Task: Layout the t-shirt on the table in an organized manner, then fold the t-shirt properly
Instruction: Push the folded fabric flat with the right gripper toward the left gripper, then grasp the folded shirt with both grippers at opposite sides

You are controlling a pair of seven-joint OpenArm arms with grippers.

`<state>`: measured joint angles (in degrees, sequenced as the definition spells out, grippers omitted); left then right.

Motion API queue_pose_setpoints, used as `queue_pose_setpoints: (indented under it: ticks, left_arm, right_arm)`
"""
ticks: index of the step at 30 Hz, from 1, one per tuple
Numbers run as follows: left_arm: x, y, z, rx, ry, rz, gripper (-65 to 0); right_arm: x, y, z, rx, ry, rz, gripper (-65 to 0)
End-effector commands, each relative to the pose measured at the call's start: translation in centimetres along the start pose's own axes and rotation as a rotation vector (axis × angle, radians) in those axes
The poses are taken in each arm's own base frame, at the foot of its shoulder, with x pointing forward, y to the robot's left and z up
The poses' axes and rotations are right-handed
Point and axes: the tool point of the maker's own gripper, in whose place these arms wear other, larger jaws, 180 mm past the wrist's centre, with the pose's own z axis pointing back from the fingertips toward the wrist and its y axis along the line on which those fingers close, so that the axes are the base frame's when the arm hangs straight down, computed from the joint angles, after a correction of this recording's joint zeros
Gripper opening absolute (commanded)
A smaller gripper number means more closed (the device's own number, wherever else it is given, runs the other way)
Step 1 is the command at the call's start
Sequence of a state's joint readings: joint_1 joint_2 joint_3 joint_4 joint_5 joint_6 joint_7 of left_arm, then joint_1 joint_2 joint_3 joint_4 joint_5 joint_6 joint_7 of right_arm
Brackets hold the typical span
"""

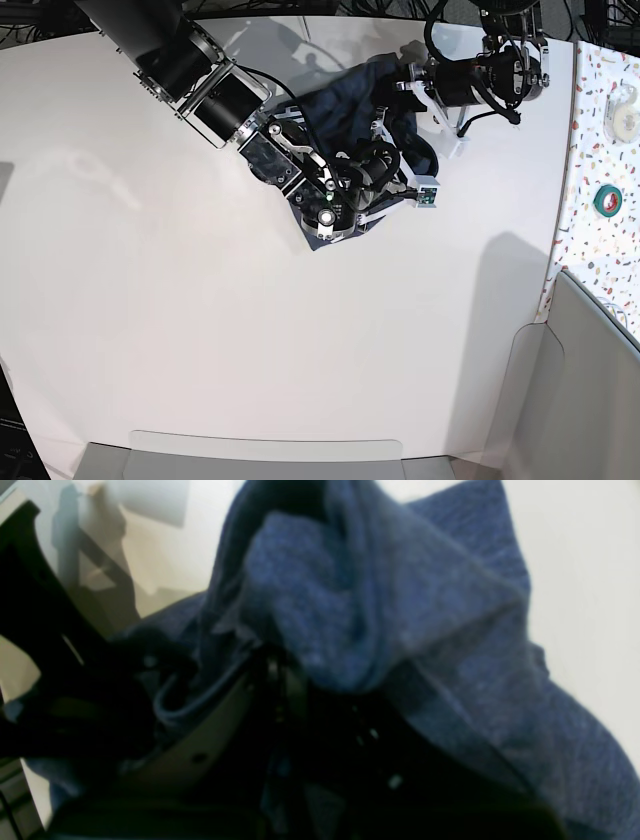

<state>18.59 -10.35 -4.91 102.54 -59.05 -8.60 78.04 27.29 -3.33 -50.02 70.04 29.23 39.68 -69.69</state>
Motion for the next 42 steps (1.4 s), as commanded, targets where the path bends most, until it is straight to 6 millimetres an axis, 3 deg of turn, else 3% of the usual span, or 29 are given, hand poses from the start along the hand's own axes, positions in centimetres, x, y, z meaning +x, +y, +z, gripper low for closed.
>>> queue_pose_setpoints:
  ticks: [1, 5, 9, 12, 16, 17, 19, 22, 24, 27, 30, 35, 42]
  left_arm:
    - [0.8, -0.3, 0.8, 0.012, -0.027, -0.042, -59.2]
    - [2.4, -1.4, 2.1, 0.024, -0.077, -0.123, -59.1]
    - [5.2, -2.1, 4.4, 0.051, -0.169, -0.186, -59.0]
    - [6.4, -1.8, 6.0, 0.079, -0.23, -0.193, -59.0]
    - [7.7, -1.5, 8.0, 0.114, -0.308, -0.198, -59.0]
    - [8.0, -1.4, 8.6, 0.124, -0.326, -0.2, -59.0]
    - [8.3, -1.2, 9.6, 0.133, -0.356, -0.192, -59.0]
    - [8.0, -1.8, 10.0, 0.075, -0.359, -0.174, -59.0]
    - [6.4, -1.9, 9.7, 0.048, -0.301, -0.159, -59.0]
    - [5.8, -2.7, 9.5, -0.01, -0.288, -0.146, -59.0]
    - [4.0, -2.9, 8.8, -0.021, -0.216, -0.153, -59.0]
    - [0.5, -5.0, 6.7, -0.122, -0.051, -0.186, -59.0]
    - [-3.4, -8.3, 3.5, -0.237, 0.117, -0.232, -59.0]
  right_arm:
    - [1.5, -0.6, 0.9, -0.025, -0.033, 0.029, -65.0]
    - [3.5, -1.6, 3.3, -0.076, -0.126, 0.026, -65.0]
    - [5.7, -3.0, 7.0, -0.16, -0.242, 0.04, -65.0]
    - [6.1, -4.7, 10.2, -0.236, -0.299, 0.004, -65.0]
    - [4.3, -8.3, 14.2, -0.341, -0.396, -0.143, -65.0]
    - [3.3, -9.5, 15.0, -0.368, -0.411, -0.197, -65.0]
    - [-0.7, -12.5, 16.3, -0.438, -0.391, -0.332, -65.0]
    - [-4.6, -15.0, 15.9, -0.495, -0.311, -0.437, -65.0]
    - [-6.5, -16.2, 15.5, -0.527, -0.247, -0.448, -65.0]
    - [-7.4, -16.7, 14.1, -0.518, -0.215, -0.449, -65.0]
    - [-7.4, -17.1, 13.7, -0.51, -0.225, -0.455, -65.0]
    - [-6.5, -17.7, 13.5, -0.506, -0.279, -0.455, -65.0]
    - [-1.7, -17.8, 13.8, -0.509, -0.487, -0.407, -65.0]
